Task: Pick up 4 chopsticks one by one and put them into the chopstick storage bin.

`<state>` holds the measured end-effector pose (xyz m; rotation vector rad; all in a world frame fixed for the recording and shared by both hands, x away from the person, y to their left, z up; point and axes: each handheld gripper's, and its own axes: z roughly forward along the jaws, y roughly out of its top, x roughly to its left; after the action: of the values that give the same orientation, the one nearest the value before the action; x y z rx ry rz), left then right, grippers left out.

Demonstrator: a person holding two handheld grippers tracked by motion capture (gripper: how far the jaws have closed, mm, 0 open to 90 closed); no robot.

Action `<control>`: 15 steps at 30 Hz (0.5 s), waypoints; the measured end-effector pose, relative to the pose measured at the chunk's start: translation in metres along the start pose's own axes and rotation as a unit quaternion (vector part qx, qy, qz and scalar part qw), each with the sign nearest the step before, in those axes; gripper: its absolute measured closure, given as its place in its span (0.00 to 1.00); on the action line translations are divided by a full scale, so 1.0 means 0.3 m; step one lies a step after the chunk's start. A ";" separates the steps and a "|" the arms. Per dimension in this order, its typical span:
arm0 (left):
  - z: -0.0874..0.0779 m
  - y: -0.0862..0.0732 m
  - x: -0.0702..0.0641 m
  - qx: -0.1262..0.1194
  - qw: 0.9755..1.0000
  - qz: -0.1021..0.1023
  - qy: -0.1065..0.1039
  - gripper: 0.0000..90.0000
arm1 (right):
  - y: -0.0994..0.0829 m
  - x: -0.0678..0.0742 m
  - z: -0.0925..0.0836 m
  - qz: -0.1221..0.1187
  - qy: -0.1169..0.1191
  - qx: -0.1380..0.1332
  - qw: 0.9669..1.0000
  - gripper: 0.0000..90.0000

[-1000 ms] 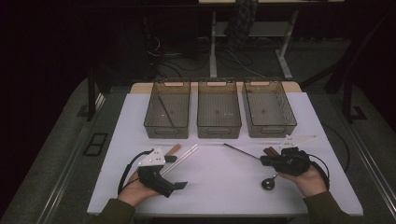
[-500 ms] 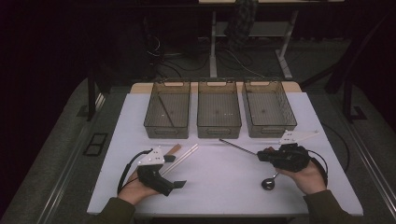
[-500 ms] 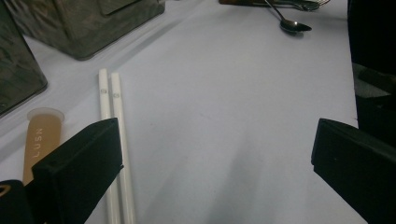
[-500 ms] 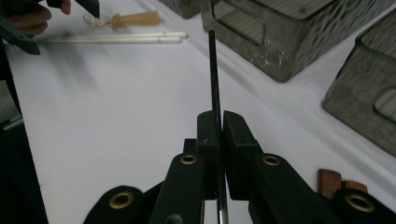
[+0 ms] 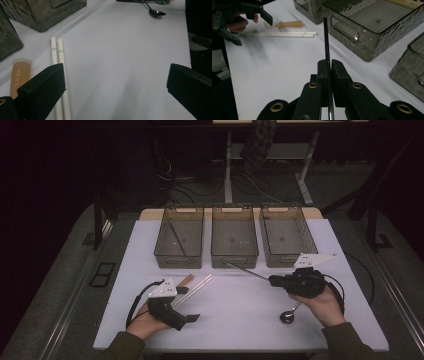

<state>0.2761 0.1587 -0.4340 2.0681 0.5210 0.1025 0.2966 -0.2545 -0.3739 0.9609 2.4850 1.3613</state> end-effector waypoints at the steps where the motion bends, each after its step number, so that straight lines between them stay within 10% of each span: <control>1: 0.001 0.000 0.000 0.001 1.000 0.000 0.000 0.01 | 0.005 -0.001 0.002 0.000 0.001 -0.002 1.000 0.95; 15: 0.003 0.001 -0.004 0.003 1.000 0.002 -0.001 0.01 | 0.084 0.000 0.050 -0.002 0.000 -0.020 1.000 0.95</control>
<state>0.2754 0.1574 -0.4341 2.0758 0.5165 0.1001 0.3144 -0.2342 -0.3624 0.9468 2.4481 1.4031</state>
